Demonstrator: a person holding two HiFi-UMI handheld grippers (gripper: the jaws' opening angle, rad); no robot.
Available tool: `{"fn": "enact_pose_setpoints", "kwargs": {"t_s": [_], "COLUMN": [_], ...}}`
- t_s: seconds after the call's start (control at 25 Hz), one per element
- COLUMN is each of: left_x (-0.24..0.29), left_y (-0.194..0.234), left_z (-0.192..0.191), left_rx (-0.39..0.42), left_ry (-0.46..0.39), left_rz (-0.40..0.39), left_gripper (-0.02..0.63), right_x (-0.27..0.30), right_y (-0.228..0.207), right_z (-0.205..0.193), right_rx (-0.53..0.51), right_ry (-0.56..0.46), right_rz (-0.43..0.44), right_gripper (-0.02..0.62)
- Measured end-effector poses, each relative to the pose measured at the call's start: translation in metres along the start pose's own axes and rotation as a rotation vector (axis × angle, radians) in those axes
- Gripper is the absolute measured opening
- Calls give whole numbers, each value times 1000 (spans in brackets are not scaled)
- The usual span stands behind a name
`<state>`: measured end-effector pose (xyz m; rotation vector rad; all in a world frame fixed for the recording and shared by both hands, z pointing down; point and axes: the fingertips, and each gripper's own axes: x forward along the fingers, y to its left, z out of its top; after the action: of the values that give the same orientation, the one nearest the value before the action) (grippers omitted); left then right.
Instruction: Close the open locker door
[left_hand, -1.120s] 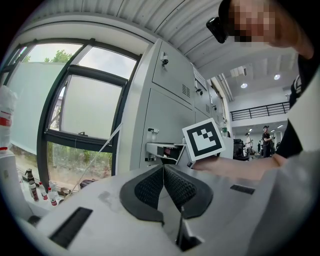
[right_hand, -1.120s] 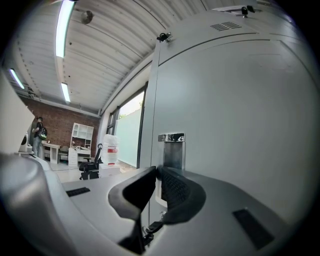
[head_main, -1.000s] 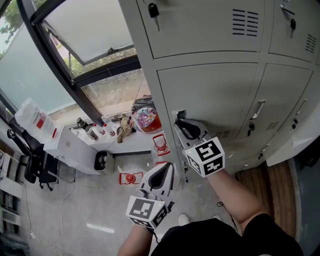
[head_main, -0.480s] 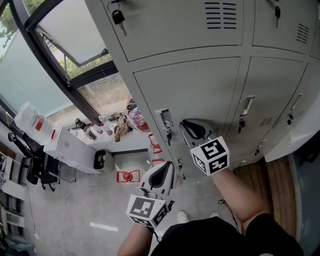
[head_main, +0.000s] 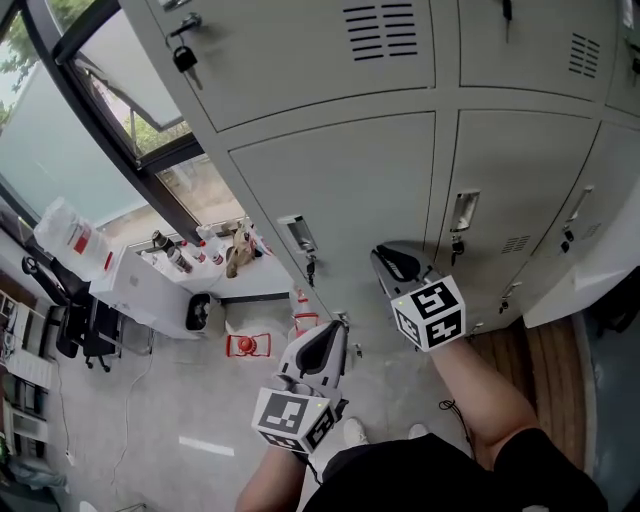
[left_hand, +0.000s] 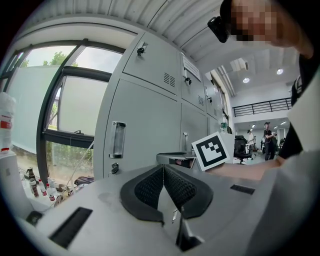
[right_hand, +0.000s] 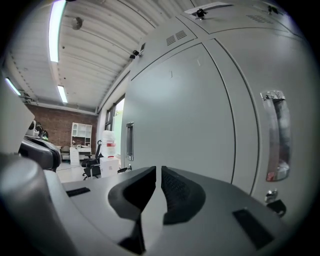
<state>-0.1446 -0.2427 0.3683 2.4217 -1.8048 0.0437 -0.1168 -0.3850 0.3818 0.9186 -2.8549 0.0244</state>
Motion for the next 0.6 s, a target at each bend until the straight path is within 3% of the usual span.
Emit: {"fn": "enact_pose_setpoints", "kwargs": {"t_s": [0.6], "left_x": [-25], "left_y": [-65], "left_z": [-1], "left_rx": [-7], "left_ry": [-42], "left_rz": [144], "left_gripper": [18], "right_x": [-79], "right_y": [33], "right_z": [0], "right_rx": [-65], "right_ry": [-13], "right_rz": [196], "right_gripper": [54]}}
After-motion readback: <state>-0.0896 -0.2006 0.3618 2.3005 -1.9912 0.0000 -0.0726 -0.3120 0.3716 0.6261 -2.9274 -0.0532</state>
